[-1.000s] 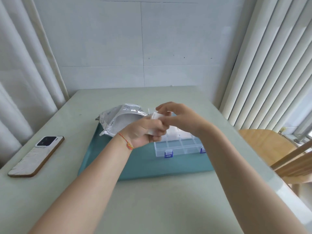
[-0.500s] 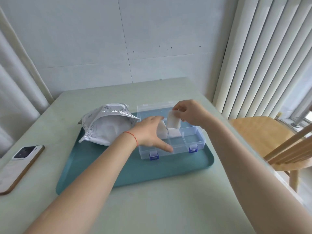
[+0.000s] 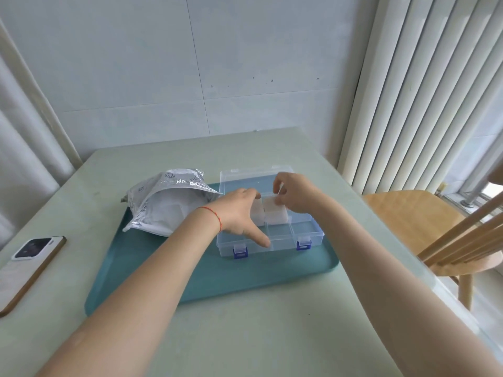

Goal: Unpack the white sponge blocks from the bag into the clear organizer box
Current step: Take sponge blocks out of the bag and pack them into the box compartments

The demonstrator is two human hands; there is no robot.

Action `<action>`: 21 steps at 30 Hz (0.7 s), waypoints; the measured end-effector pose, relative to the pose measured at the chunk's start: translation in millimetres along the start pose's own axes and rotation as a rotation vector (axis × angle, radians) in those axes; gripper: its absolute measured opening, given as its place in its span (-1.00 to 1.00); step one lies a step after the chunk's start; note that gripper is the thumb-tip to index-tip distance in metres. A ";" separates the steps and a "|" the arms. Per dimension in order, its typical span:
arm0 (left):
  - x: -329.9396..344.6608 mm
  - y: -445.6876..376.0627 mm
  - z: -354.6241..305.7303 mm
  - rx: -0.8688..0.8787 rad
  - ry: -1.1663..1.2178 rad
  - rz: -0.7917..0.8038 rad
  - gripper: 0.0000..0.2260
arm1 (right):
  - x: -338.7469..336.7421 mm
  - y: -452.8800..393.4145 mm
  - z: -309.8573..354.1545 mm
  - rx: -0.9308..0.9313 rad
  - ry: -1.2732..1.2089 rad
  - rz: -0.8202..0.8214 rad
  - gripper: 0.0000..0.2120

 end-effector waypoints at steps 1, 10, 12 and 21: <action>0.9 0.1 -0.6 0.007 0.000 -0.003 0.00 | -0.9 0.5 0.9 -0.002 0.021 -0.033 -0.86; 9.1 1.1 -1.7 -0.009 -0.073 0.001 -0.09 | 6.6 -2.4 11.8 -0.054 0.237 -0.041 -0.88; 8.9 1.2 -2.7 -0.020 -0.105 -0.020 -0.10 | 1.8 -2.5 14.2 -0.052 0.336 -0.072 -0.92; -0.4 17.7 0.2 0.044 -0.037 -0.259 -0.18 | -20.2 9.4 42.3 -0.127 0.080 -0.254 -0.80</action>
Point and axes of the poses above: each hand's wrist, its own y-axis away from the middle knuckle, its own x-axis out of the palm, z = x × y, the point moved 10 cm from there along -y, towards the middle knuckle, and after that the axes turned 5 degrees about y, right-handed, at the moved point
